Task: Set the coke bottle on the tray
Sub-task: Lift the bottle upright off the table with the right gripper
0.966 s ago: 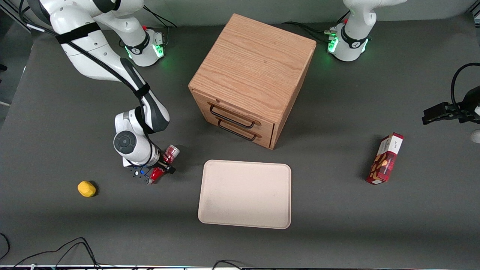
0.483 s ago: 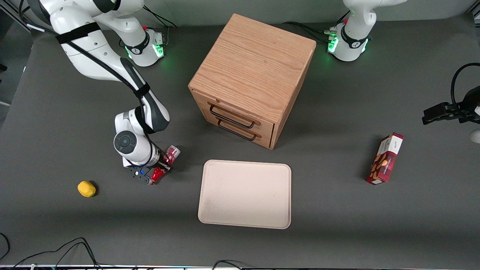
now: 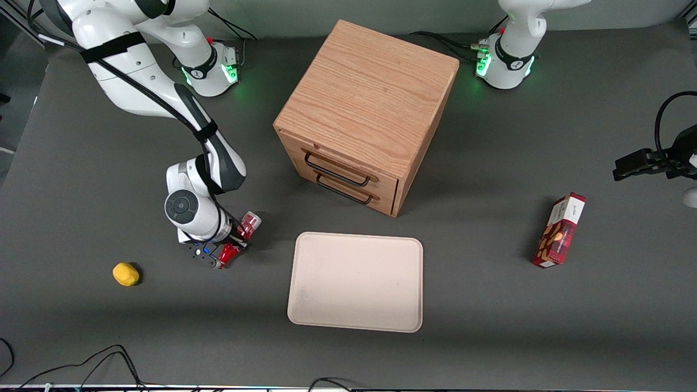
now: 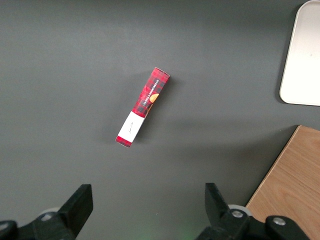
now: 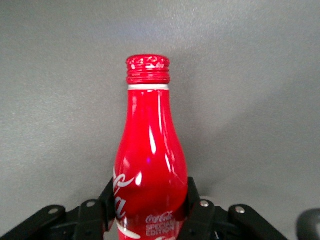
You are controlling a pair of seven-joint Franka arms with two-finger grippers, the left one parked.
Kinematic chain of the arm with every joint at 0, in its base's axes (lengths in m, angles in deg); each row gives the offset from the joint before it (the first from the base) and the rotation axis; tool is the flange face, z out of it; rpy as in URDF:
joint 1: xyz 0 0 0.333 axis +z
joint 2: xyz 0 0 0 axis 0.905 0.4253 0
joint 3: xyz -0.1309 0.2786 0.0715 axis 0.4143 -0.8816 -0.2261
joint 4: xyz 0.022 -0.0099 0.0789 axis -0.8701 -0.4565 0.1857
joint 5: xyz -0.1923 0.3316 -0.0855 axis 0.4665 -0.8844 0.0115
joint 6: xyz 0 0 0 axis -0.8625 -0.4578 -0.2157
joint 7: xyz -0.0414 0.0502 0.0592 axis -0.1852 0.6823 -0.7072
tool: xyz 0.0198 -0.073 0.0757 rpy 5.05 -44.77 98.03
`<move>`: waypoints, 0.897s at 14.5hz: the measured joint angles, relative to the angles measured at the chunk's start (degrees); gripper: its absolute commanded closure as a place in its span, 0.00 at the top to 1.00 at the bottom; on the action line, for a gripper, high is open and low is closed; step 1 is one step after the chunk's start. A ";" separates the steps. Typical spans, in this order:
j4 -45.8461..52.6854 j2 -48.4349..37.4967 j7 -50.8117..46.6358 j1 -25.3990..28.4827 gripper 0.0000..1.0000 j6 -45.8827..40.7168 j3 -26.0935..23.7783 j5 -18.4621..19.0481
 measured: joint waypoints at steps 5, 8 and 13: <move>4.01 -9.69 1.15 -0.82 0.00 -17.09 0.05 0.18; 9.23 -13.96 3.59 -1.09 0.00 -28.64 -0.14 -0.93; 22.44 -14.95 6.60 -1.54 0.00 -43.88 -0.22 -3.14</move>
